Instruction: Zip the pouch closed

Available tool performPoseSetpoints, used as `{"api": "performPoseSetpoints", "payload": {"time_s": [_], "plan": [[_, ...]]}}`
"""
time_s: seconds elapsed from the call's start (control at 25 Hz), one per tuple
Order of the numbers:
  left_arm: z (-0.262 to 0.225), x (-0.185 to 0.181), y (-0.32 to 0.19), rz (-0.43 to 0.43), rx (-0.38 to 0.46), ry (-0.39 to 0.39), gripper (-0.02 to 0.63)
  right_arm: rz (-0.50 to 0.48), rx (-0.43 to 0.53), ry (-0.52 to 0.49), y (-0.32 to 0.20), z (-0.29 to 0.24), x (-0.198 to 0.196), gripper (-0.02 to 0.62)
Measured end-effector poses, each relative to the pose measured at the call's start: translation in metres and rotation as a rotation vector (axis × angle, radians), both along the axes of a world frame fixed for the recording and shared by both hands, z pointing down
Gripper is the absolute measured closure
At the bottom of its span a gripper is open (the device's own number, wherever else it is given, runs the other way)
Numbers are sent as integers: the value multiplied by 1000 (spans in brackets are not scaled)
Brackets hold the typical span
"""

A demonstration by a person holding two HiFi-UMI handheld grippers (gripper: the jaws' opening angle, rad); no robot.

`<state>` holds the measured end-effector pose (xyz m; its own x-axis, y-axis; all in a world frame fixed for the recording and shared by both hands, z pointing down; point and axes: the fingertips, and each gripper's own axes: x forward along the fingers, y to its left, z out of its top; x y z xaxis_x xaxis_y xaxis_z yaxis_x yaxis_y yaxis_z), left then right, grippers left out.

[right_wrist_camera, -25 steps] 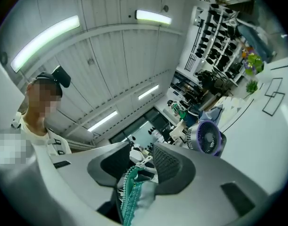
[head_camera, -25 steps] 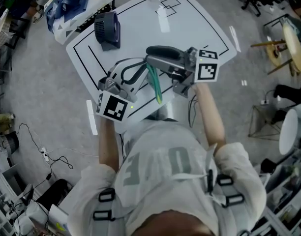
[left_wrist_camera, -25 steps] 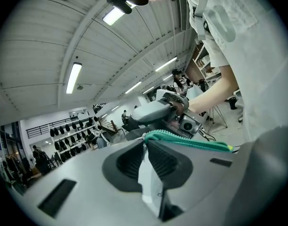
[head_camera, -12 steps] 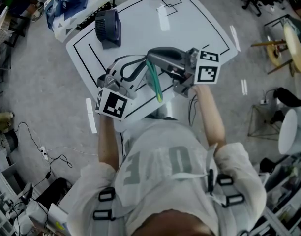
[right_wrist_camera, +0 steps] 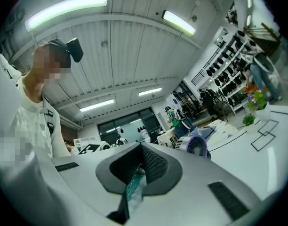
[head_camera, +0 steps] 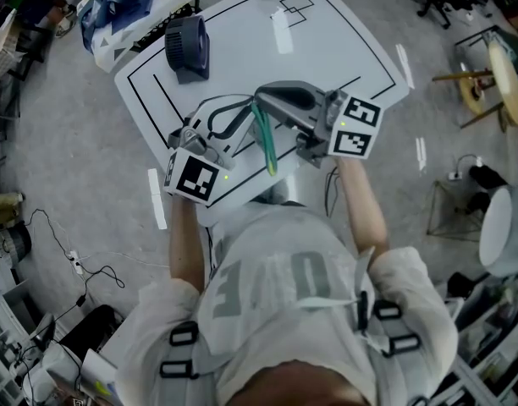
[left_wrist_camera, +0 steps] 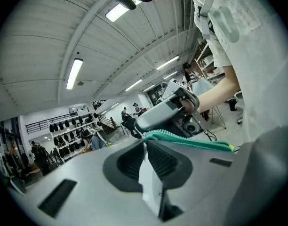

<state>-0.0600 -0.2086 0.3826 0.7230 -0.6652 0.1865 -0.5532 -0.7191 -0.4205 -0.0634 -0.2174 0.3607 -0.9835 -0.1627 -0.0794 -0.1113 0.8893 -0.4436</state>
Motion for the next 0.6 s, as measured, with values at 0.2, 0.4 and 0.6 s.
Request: {"api": "performPoseSetpoints", "payload": {"time_s": [0.2, 0.4, 0.6], "plan": [[7, -9, -7, -47, -4, -27, 584, -12, 36, 8, 8, -1, 0, 587], [7, -14, -11, -76, -11, 0, 584, -5, 63, 26, 14, 1, 0, 588], [2, -18, -15, -127, -3, 25, 584, -17, 137, 79, 22, 3, -3, 588]]}}
